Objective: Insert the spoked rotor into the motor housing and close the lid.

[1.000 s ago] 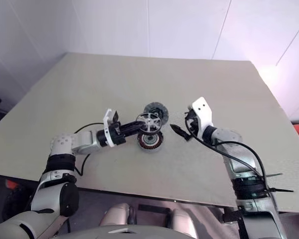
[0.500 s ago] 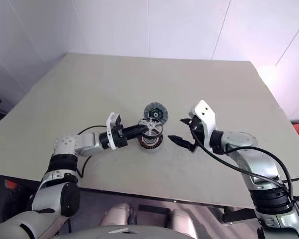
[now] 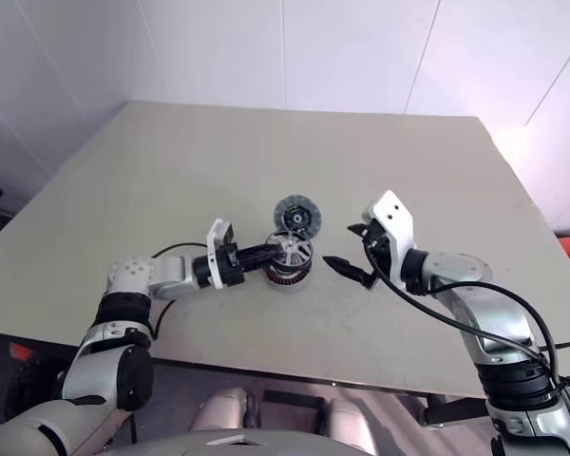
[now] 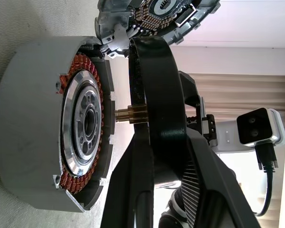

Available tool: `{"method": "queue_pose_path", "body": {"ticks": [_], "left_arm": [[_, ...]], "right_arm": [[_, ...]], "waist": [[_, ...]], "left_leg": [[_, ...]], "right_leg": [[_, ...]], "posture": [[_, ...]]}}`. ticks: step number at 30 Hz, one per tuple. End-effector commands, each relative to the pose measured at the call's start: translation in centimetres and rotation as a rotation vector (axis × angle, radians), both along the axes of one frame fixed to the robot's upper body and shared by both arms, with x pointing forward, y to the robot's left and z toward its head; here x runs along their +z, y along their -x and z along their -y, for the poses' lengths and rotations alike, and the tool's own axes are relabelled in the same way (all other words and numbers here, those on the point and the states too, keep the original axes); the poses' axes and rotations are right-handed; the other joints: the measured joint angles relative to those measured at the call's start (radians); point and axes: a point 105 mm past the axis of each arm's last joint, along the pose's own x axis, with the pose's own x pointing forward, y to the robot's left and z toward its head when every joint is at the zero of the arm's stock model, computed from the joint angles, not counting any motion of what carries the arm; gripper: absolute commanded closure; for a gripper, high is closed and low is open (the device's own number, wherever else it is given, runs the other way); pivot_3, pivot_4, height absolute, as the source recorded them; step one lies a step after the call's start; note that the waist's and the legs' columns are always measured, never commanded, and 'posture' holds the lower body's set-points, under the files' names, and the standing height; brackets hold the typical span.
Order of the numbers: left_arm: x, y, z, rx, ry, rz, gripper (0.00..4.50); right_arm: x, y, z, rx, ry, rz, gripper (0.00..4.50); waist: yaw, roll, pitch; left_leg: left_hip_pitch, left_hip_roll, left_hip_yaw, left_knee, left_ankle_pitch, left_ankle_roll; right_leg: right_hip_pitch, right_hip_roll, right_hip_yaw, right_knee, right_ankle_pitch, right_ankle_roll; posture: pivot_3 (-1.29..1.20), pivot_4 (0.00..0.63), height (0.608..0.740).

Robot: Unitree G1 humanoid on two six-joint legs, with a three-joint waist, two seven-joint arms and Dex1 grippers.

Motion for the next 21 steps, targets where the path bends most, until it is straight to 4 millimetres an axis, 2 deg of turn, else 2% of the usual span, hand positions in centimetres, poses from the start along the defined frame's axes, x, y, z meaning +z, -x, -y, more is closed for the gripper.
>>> {"method": "queue_pose_path", "body": {"ticks": [1,3,14,21], "left_arm": [[1.2,-0.1,0.1,-0.015,0.012,0.057,4.10],[1.2,0.1,-0.1,-0.023,0.009,0.064,4.10],[1.0,0.6,-0.9,-0.027,-0.008,0.062,0.52],[1.3,0.2,-2.7,0.024,-0.021,0.086,0.52]], "right_arm": [[1.3,-0.4,-0.3,0.007,-0.008,0.066,0.00],[1.4,-0.6,-0.3,0.002,-0.007,0.070,0.00],[1.5,-1.2,-0.3,-0.013,-0.006,0.087,0.00],[1.5,-1.3,-0.3,-0.010,-0.005,0.091,0.00]], "waist": [[0.000,0.000,0.000],[0.000,0.000,0.000],[-0.001,0.000,0.000],[-0.003,0.000,0.000]], "left_leg": [[0.000,0.000,0.000,0.000,0.000,0.000],[0.000,0.000,0.000,0.000,0.000,0.000],[0.001,0.000,0.000,0.000,0.000,0.000],[0.002,0.000,0.000,0.000,0.000,0.000]], "right_leg": [[0.000,0.000,0.000,0.000,0.000,0.000],[0.000,0.000,0.000,0.000,0.000,0.000],[0.001,0.000,0.000,0.000,0.000,0.000],[0.001,0.000,0.000,0.000,0.000,0.000]], "posture": [[0.00,0.000,0.740],[0.00,0.000,0.740],[0.00,0.000,0.740],[0.00,0.000,0.740]]}}
